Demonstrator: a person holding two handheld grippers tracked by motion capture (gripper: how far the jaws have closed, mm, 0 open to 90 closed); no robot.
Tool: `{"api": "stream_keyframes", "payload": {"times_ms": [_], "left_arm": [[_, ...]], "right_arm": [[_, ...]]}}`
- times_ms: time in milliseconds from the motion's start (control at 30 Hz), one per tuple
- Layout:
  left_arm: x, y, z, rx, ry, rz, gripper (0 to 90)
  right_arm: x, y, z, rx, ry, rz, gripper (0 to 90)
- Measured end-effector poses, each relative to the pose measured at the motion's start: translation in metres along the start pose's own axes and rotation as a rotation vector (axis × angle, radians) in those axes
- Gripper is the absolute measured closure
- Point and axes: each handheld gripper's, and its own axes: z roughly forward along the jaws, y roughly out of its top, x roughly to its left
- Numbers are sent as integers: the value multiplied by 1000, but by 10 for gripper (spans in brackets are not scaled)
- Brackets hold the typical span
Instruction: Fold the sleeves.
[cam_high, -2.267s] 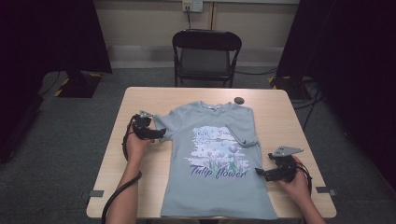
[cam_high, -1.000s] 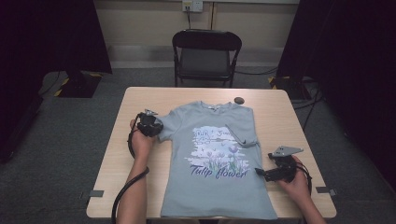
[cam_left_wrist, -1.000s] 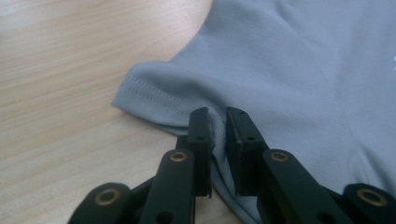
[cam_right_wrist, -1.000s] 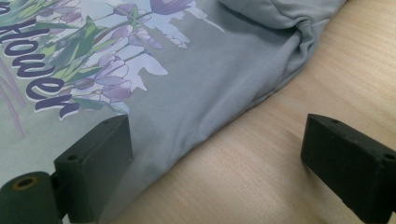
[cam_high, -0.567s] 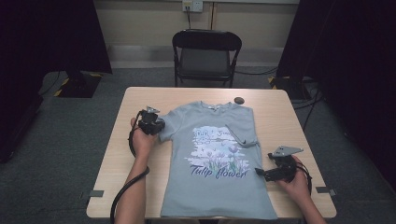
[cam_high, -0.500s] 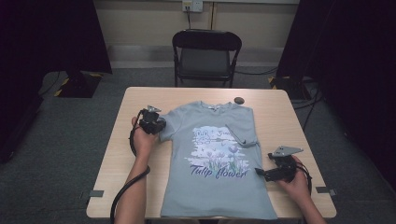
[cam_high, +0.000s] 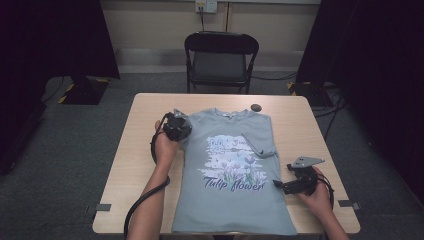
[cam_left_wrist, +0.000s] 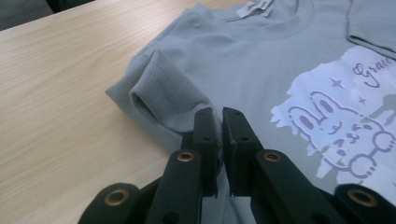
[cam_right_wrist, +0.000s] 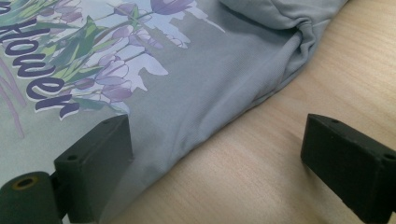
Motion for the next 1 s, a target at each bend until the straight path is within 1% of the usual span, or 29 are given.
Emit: {"api": "stream_keyframes", "payload": {"times_ms": [167,267,300,433,467,600,867,967,1000], "left_arm": [[-9,8,2,-4,-17,17,849],[-14,12,2,-12,-26,15,848],[-15,14,2,-8,-27,23,849],[-21,18,4,-14,-38,23,848],[-22,19,4,-14,-38,29,848],[-26,21,6,-17,-50,30,849],[-39,24,12,-7,-73,63,849],[-45,25,16,-13,-81,63,849],[-45,25,17,-11,-86,70,848]], "right_arm": [[0,0,0,0,0,-1,80],[0,0,0,0,0,0,80],[0,0,0,0,0,0,80],[0,0,0,0,0,0,80],[0,0,0,0,0,0,80],[0,0,0,0,0,-1,80],[0,0,0,0,0,0,80],[0,0,0,0,0,0,80],[0,0,0,0,0,0,80]]}}
